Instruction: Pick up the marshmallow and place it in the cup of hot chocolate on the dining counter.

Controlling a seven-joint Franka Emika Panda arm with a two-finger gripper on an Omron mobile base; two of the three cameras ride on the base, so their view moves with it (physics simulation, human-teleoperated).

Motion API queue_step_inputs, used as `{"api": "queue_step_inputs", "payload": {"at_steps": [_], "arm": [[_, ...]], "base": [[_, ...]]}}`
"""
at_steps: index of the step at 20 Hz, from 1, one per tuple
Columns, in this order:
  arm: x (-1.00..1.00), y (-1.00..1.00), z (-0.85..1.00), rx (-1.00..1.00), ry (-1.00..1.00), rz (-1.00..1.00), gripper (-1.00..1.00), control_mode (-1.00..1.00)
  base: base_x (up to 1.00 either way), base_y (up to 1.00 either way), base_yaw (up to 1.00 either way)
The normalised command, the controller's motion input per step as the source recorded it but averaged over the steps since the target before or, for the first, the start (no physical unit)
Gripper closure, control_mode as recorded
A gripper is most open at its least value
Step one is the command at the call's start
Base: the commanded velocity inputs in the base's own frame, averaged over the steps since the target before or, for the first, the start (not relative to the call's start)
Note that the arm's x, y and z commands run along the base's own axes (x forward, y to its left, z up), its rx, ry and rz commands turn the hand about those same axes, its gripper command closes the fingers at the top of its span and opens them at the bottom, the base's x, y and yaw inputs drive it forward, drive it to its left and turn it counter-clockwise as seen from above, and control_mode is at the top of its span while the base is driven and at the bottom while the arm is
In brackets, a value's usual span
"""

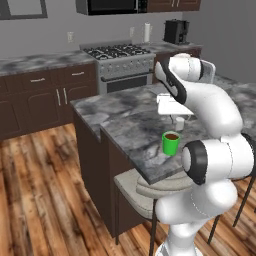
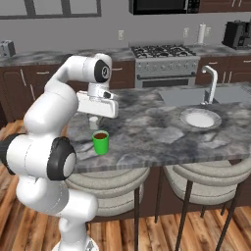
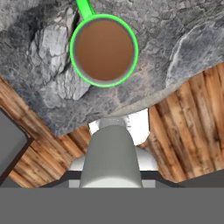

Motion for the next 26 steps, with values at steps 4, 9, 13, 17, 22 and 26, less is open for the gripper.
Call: {"api": "queue_step_inputs", "payload": {"at_steps": [4, 9, 13, 17, 22, 26], "arm": [[0.33, 0.0, -0.3, 0.0, 0.0, 0.0, 1.0, -1.0], [0.32, 0.0, -0.21, 0.0, 0.01, 0.0, 1.0, -1.0], [0.3, 0.0, -0.28, 0.0, 0.07, 0.0, 1.0, -1.0], [0.33, -0.02, -0.29, 0.0, 0.05, 0.0, 1.0, -1.0], [0.26, -0.05, -0.18, 0.0, 0.02, 0.0, 1.0, -1.0], [0.11, -0.06, -0.13, 0.0, 0.01, 0.0, 1.0, -1.0]], "base": [[0.0, 0.0, 0.0], [0.0, 0.0, 0.0], [0.0, 0.0, 0.0], [0.0, 0.0, 0.0], [0.0, 0.0, 0.0], [0.0, 0.0, 0.0]]}}
